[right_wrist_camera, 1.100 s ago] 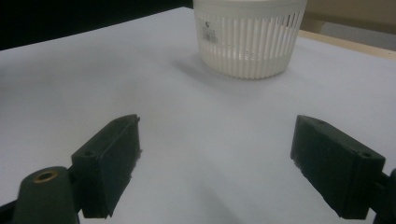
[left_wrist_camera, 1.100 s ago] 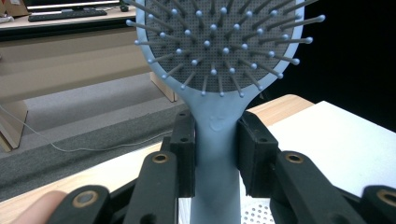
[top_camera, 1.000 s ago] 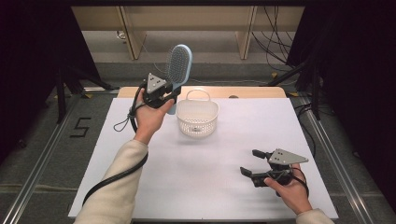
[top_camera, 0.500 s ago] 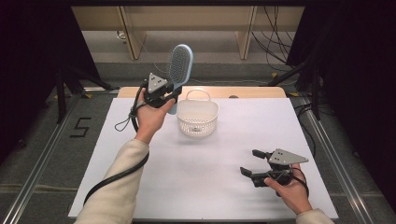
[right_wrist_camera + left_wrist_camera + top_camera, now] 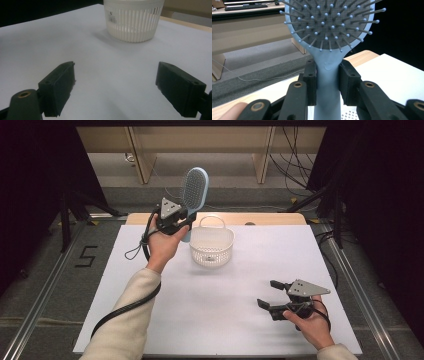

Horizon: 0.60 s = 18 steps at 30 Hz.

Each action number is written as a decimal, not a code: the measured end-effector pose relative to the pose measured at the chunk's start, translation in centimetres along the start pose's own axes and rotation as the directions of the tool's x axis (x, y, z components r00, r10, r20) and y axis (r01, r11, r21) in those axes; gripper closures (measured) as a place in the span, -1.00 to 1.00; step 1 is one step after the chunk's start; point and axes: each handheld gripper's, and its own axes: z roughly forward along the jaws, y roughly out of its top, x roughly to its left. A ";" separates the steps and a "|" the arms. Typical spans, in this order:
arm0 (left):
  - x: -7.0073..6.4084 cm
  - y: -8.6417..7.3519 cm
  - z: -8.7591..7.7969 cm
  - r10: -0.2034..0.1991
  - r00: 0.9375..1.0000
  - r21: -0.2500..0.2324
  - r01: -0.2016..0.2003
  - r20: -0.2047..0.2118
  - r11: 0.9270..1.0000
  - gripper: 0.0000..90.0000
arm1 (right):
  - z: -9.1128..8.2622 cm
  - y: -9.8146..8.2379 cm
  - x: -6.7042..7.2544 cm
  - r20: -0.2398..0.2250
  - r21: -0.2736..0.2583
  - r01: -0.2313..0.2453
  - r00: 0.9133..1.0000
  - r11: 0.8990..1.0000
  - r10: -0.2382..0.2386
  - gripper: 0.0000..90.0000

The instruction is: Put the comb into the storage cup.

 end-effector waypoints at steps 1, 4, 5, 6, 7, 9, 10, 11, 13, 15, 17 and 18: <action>0.0 0.0 0.0 0.001 1.000 0.000 -0.001 0.002 1.000 0.55 | 0.0 0.0 0.0 0.000 0.001 0.002 1.000 1.000 -0.002 -0.64; -0.1 0.1 0.1 0.002 1.000 0.002 -0.002 0.002 1.000 0.55 | 0.0 0.0 0.0 0.000 0.000 0.000 1.000 1.000 0.000 -0.64; -0.1 0.1 0.1 0.001 1.000 0.001 -0.001 0.002 1.000 0.55 | 0.0 0.0 0.0 0.000 -0.001 0.000 1.000 1.000 0.000 -0.64; -0.1 0.1 0.1 0.000 1.000 0.001 0.000 0.002 1.000 0.55 | 0.0 0.0 0.0 0.000 -0.001 0.000 1.000 1.000 0.000 -0.64; 0.0 0.1 0.1 0.002 1.000 0.001 -0.002 0.002 1.000 0.55 | 0.0 0.0 0.0 0.001 0.000 0.001 1.000 1.000 -0.001 -0.64; -0.1 0.2 0.2 0.003 1.000 0.001 -0.003 0.004 1.000 0.55 | 0.0 0.0 0.0 0.002 0.000 0.001 1.000 1.000 -0.001 -0.64; -0.1 0.2 0.2 0.004 1.000 0.002 -0.004 0.005 1.000 0.55 | 0.0 0.0 0.0 0.000 -0.001 0.000 1.000 1.000 0.000 -0.64; -0.1 0.2 0.2 0.002 1.000 0.000 -0.002 0.005 1.000 0.55 | 0.0 0.0 0.0 0.000 -0.001 0.001 1.000 1.000 -0.001 -0.64; -0.2 0.2 0.3 0.002 1.000 0.000 -0.002 0.008 1.000 0.55 | 0.0 0.0 0.0 0.000 0.001 -0.001 1.000 1.000 0.001 -0.64; -0.3 0.2 0.3 0.003 1.000 0.001 -0.003 0.009 1.000 0.55 | 0.0 0.0 0.0 0.001 0.000 -0.001 1.000 1.000 0.001 -0.64; -0.3 0.2 0.3 0.002 1.000 0.001 -0.002 0.008 1.000 0.55 | 0.0 0.0 0.0 0.001 0.000 -0.001 1.000 1.000 0.001 -0.64; -0.3 0.2 0.3 0.002 1.000 0.000 -0.002 0.009 1.000 0.55 | 0.0 0.0 0.0 0.002 0.001 -0.001 1.000 1.000 0.001 -0.64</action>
